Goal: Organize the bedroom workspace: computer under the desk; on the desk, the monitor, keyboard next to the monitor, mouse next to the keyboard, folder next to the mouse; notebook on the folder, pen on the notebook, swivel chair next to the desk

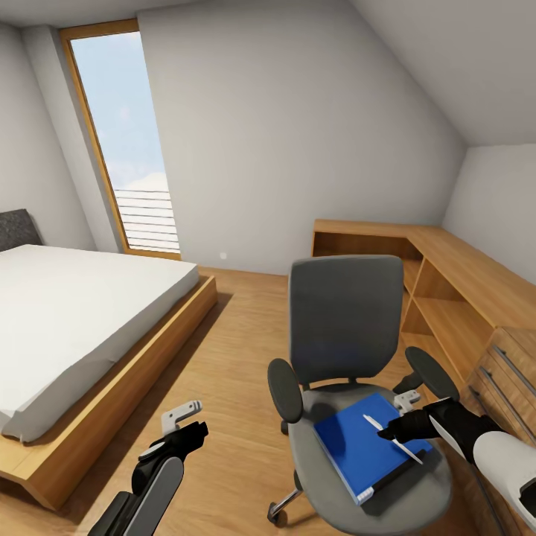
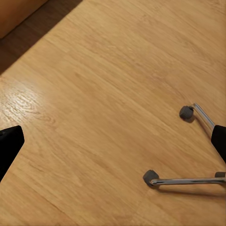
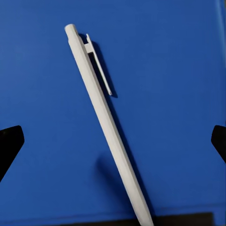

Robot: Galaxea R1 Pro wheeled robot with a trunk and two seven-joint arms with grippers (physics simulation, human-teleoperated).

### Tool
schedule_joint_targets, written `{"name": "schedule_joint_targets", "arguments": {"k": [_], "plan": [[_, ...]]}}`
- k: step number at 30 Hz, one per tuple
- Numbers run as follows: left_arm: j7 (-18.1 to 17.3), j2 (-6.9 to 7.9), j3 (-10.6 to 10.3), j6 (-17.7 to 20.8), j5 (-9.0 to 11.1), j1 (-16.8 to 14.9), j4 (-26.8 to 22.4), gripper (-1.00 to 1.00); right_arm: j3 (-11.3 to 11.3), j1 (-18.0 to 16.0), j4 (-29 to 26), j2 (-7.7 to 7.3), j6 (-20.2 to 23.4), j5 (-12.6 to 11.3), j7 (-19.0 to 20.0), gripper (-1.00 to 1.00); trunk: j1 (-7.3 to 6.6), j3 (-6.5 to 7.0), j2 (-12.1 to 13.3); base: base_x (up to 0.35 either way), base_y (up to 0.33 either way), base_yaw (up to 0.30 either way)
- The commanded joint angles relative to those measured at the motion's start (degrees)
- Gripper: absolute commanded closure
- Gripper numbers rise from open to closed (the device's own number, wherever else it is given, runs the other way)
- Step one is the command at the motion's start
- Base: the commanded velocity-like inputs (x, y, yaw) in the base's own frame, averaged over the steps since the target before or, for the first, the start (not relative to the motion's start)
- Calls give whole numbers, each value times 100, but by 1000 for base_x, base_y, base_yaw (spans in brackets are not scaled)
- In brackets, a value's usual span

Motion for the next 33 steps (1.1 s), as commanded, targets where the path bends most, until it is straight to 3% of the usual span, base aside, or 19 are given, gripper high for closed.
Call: {"name": "schedule_joint_targets", "arguments": {"k": [1,5,11,20,26,33], "plan": [[49,6,-13,10,41,-5,-8,-100,35,-3,-12,-6,44,-60,1,-100,0,-6,-3,0,0,0],[50,6,-13,10,41,-5,-8,-100,35,-3,-12,-5,44,-59,-1,-100,0,-6,-3,0,0,0],[50,6,-14,10,38,-5,-9,-100,35,-3,-12,-3,44,-59,-2,-100,131,-114,-244,0,0,0],[50,6,-16,10,37,-5,-8,-100,35,-3,-12,-6,44,-59,-2,-100,131,-114,-244,0,0,0],[54,6,-17,4,37,-5,-8,-100,35,-3,-12,-4,44,-59,-2,-100,263,-221,-484,0,0,0],[55,6,-17,8,37,-5,-8,-100,35,-3,-12,-4,44,-59,-2,-100,263,-221,-484,0,0,0]]}}
